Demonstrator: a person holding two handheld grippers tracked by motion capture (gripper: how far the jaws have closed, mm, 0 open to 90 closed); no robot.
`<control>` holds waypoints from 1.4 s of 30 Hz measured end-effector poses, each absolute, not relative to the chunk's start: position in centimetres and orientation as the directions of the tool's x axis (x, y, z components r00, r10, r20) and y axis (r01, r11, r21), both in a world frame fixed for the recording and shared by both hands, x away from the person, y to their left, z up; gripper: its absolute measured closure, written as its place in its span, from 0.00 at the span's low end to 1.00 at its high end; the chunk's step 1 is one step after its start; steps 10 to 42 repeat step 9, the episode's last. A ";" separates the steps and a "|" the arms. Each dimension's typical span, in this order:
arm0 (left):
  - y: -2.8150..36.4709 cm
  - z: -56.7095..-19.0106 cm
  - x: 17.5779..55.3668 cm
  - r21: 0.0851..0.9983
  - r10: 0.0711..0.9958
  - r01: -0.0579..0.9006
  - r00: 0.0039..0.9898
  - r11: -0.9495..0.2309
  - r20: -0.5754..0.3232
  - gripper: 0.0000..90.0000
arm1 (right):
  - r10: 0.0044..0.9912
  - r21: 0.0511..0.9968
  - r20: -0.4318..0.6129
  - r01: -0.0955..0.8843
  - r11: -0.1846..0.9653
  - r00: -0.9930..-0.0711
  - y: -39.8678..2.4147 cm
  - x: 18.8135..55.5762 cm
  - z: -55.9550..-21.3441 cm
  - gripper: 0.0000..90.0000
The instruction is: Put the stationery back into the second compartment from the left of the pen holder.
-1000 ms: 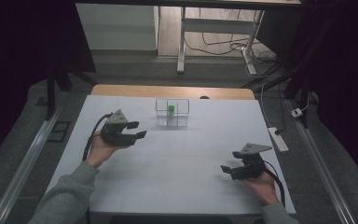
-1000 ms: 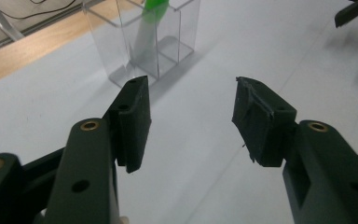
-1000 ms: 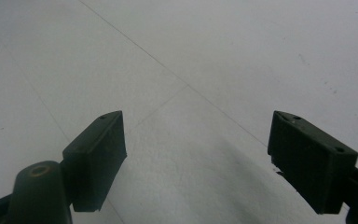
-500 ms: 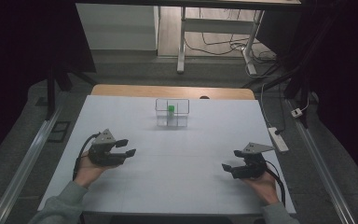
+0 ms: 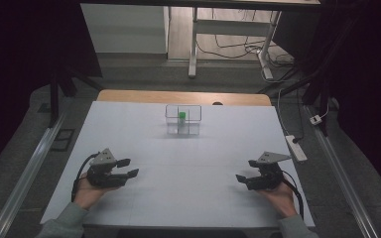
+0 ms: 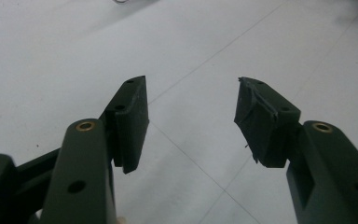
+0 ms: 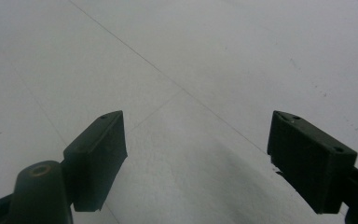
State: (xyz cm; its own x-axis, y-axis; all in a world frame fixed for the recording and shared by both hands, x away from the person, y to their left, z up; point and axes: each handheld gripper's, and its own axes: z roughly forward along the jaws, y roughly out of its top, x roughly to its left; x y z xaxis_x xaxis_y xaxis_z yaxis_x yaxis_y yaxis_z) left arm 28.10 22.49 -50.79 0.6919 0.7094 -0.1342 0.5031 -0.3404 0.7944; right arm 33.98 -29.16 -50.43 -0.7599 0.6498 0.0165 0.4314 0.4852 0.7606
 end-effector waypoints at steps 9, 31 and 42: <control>22.5 -51.0 28.2 0.789 0.715 0.506 0.688 -0.349 -0.125 0.46 | 0.650 0.762 0.014 0.429 0.485 -0.760 -29.1 33.9 -50.4 0.21; 22.5 -51.0 28.2 0.789 0.715 0.506 0.688 -0.349 -0.125 0.46 | 0.650 0.762 0.014 0.429 0.485 -0.760 -29.1 33.9 -50.4 0.21; 22.5 -51.0 28.2 0.789 0.715 0.506 0.688 -0.349 -0.125 0.46 | 0.650 0.762 0.014 0.429 0.485 -0.760 -29.1 33.9 -50.4 0.21</control>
